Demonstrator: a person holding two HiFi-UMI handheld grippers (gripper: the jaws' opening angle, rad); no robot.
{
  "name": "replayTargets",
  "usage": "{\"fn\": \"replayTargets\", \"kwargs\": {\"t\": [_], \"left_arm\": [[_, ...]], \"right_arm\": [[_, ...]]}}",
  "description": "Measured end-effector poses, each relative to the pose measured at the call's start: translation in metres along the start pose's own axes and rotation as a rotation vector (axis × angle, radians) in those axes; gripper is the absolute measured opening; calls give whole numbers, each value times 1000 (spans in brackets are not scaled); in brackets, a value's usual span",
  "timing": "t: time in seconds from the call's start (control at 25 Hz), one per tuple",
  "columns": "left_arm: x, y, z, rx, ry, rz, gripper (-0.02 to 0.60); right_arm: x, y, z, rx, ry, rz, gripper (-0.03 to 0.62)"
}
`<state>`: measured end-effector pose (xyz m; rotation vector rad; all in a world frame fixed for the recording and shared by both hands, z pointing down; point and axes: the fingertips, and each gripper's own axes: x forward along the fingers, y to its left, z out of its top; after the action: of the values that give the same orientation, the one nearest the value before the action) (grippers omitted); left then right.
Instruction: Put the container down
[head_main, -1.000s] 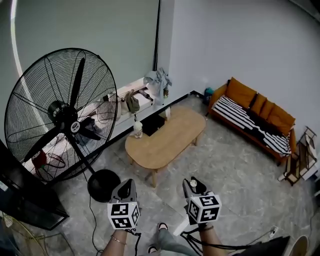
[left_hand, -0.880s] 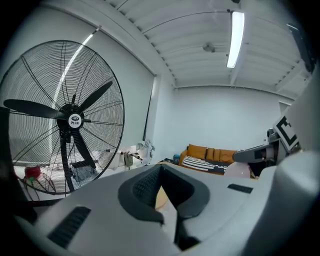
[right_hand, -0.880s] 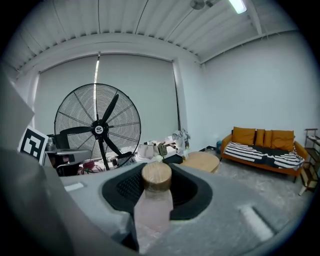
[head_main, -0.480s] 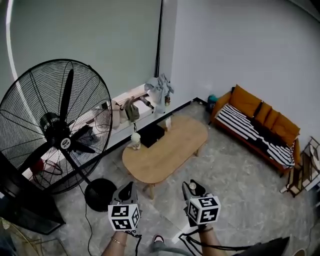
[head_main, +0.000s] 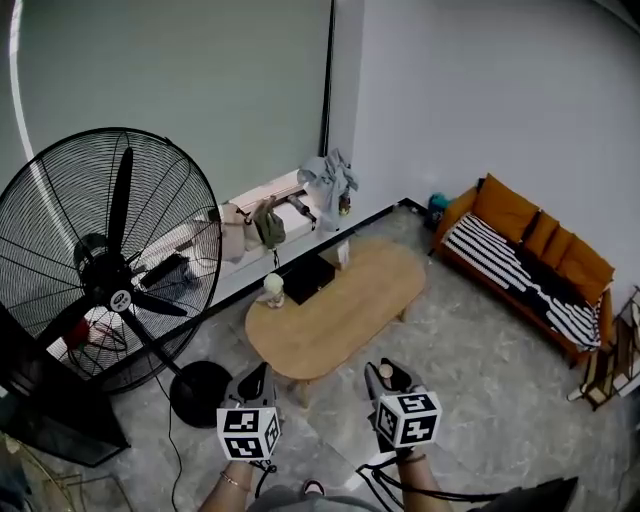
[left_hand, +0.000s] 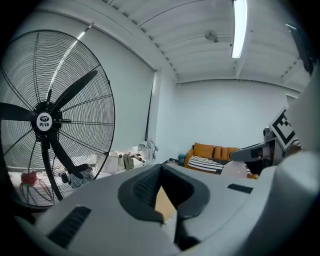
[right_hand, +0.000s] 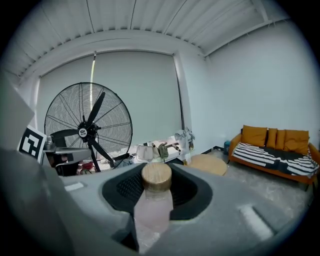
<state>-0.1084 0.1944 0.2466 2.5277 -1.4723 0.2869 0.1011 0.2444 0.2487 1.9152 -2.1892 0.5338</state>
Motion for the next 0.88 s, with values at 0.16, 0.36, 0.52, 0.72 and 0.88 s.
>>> {"fn": "replayTargets", "kwargs": {"t": [0.16, 0.36, 0.52, 0.72, 0.88], "left_arm": [[11, 5, -4, -22, 17, 2, -6], [25, 12, -7, -43, 32, 6, -6], [43, 18, -9, -53, 35, 2, -6], [76, 31, 1, -47, 29, -17, -6], [105, 40, 17, -34, 9, -30, -6]], "right_arm": [[11, -5, -3, 3, 14, -1, 130], [23, -10, -3, -5, 30, -10, 130], [36, -17, -3, -12, 34, -22, 130], [62, -23, 11, -17, 31, -37, 130], [86, -36, 31, -20, 11, -56, 130]]}}
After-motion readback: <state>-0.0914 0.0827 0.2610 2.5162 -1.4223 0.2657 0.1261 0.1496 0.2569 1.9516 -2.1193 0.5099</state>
